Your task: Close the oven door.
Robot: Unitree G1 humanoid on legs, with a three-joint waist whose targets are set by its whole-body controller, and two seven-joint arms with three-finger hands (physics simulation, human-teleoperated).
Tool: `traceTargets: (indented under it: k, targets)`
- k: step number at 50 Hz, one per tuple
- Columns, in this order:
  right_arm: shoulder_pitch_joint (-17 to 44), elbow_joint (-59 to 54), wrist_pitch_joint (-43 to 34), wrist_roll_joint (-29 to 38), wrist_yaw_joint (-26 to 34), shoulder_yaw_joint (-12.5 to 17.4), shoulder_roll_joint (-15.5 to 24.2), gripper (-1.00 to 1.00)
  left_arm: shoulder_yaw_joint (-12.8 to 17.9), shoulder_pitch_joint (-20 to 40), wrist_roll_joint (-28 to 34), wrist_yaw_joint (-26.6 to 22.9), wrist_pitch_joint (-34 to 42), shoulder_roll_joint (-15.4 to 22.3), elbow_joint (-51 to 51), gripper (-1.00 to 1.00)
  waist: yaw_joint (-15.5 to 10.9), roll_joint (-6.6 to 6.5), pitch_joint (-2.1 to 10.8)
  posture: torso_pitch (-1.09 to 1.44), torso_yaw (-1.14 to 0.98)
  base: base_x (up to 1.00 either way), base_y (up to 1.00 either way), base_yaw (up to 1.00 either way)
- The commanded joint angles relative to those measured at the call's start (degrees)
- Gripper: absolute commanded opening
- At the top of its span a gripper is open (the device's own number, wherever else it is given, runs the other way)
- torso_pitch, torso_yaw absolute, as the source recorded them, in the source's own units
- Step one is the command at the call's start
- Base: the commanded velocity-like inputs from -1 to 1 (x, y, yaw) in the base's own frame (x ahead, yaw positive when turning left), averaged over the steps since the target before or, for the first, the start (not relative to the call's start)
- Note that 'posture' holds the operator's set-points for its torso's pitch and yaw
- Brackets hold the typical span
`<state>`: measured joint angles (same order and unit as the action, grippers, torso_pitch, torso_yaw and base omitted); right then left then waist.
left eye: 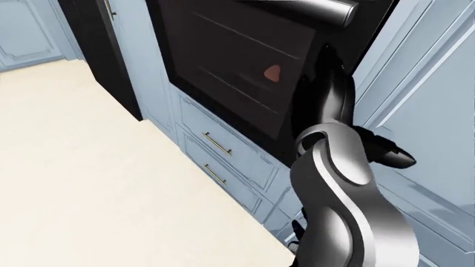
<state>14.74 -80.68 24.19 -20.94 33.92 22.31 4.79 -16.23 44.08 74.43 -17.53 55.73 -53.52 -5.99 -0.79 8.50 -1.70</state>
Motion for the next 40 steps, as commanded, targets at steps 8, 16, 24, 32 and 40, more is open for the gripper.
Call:
traceTargets:
  k: [8, 16, 24, 32, 40]
  targets:
    - [0.87, 1.3, 1.21, -0.32, 0.63, 0.19, 0.65, 1.0, 2.76, 13.48, -6.26, 4.41, 6.58, 2.45, 3.06, 1.0, -0.14, 0.48, 1.14, 0.0, 0.0, 0.0, 0.0, 0.0]
    - [0.73, 1.29, 1.32, -0.39, 0.84, 0.25, 0.64, 1.0, -2.93, 1.65, -12.94, 11.67, 0.47, 5.6, 6.75, 1.0, -0.13, 0.43, 0.87, 0.0, 0.0, 0.0, 0.0, 0.0]
    - [0.6, 1.29, 1.29, -0.46, 1.15, 0.36, 0.7, 1.0, -5.39, -4.83, -18.04, 18.16, -4.73, 7.83, 12.18, 1.0, -0.11, -0.02, 1.23, 0.0, 0.0, 0.0, 0.0, 0.0]
    - [0.68, 1.29, 1.15, -0.54, 1.17, 0.33, 0.77, 1.0, -7.53, -8.29, -14.42, 15.91, -6.05, 6.13, 10.79, 1.0, -0.16, -0.13, 1.09, 0.0, 0.0, 0.0, 0.0, 0.0]
    - [0.73, 1.29, 0.96, -0.29, 1.24, 0.18, 0.69, 1.0, -8.88, -9.89, -11.53, 13.54, -6.08, 4.01, 7.79, 1.0, -0.16, 0.03, 1.3, 0.0, 0.0, 0.0, 0.0, 0.0]
